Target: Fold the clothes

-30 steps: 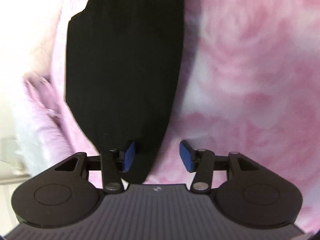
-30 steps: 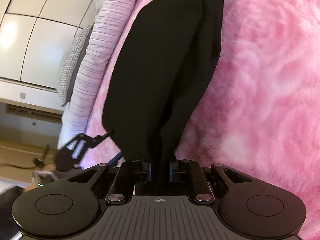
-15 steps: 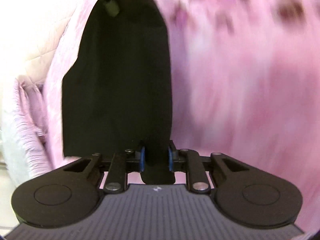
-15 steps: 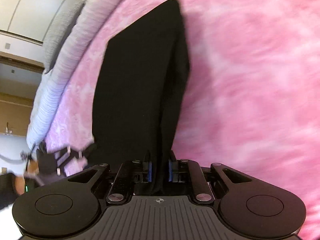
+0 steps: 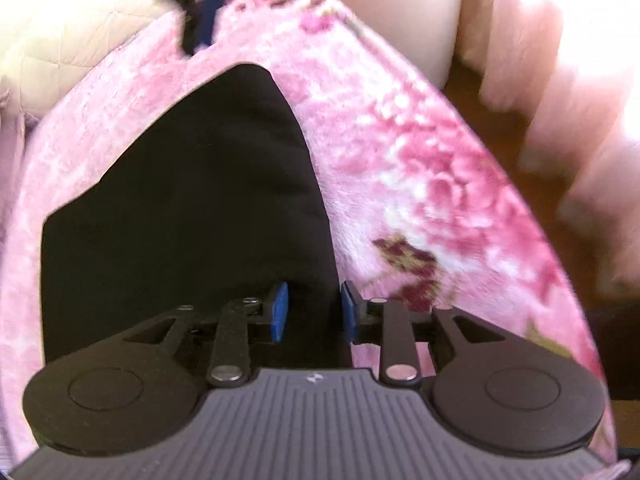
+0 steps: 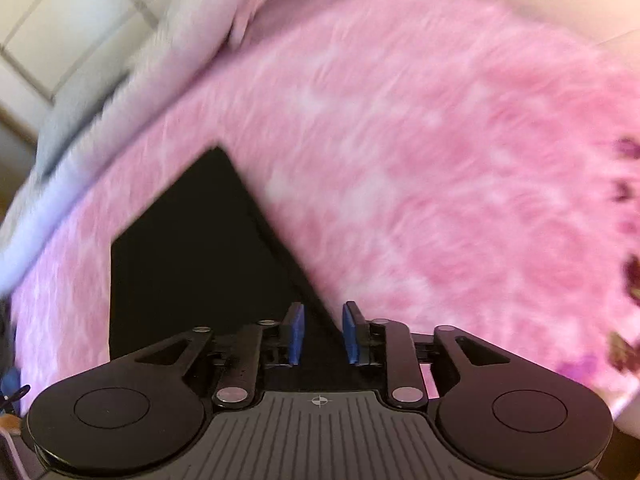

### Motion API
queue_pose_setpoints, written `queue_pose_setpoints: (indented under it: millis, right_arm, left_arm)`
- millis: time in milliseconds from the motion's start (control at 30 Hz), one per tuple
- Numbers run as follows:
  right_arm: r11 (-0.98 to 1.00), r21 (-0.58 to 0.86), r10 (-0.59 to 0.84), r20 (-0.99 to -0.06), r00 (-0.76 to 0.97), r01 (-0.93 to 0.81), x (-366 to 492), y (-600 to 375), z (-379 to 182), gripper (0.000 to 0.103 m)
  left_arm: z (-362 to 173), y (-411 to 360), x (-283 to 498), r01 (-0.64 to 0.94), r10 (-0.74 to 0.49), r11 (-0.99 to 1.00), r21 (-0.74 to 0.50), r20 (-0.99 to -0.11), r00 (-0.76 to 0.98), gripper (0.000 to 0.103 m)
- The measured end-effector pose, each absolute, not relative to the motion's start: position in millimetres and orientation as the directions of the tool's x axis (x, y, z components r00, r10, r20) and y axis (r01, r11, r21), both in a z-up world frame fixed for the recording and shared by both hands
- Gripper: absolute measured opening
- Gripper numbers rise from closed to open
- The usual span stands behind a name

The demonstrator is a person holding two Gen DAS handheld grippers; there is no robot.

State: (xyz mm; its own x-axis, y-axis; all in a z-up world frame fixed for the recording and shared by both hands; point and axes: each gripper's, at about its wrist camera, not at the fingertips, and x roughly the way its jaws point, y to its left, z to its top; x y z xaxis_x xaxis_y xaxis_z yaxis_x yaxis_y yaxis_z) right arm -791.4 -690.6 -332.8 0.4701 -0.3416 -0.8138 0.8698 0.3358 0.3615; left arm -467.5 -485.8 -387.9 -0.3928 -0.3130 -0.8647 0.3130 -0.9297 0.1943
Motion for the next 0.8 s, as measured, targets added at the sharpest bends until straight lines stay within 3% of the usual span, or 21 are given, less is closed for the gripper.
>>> queue_pose_setpoints:
  millis: [67,267,367,567,633,767,800]
  right_arm:
    - [0.297,0.371,-0.395,-0.791,0.467,0.880,-797.8,-664.8,-326.2,0.036]
    - [0.261,0.482,-0.370,-0.750,0.548,0.836,-764.8,-563.9,-339.8,0.040]
    - [0.265,0.533,-0.361,-0.718,0.595,0.804,-733.9,-533.3,-354.0,0.040]
    - [0.347,0.442,-0.355,-0.754,0.552,0.827,-654.4,-499.4,-394.7,0.040]
    - [0.380,0.348,-0.357,-0.800,0.483,0.857,-634.3,-491.5,-404.6,0.040]
    - [0.339,0.274,-0.386,-0.832,0.399,0.900,-628.3,-485.3,-389.4,0.040]
    - [0.293,0.273,-0.399,-0.836,0.377,0.916,-634.1,-484.0,-383.8,0.041]
  left_arm:
    - [-376.1,-485.3,-444.5,0.302,-0.338,-0.928,0.217,-0.830,-0.444,0.038]
    - [-371.7,-542.6,-378.5,0.304,-0.557,-0.829,0.469,-0.735,-0.386,0.037]
    - [-387.6,-593.8,-363.9,0.337,-0.599,-0.797,0.501,-0.728,-0.335,0.035]
    - [-433.8,-660.0,-348.5,0.328,-0.521,-0.839,0.435,-0.816,-0.251,0.025]
    - [-439.1,-666.5,-349.6,0.311,-0.477,-0.865,0.394,-0.838,-0.265,0.013]
    - [-421.8,-686.0,-350.9,0.298,-0.353,-0.916,0.268,-0.892,-0.282,0.014]
    - [-416.7,-694.3,-349.2,0.305,-0.326,-0.922,0.237,-0.901,-0.286,0.021]
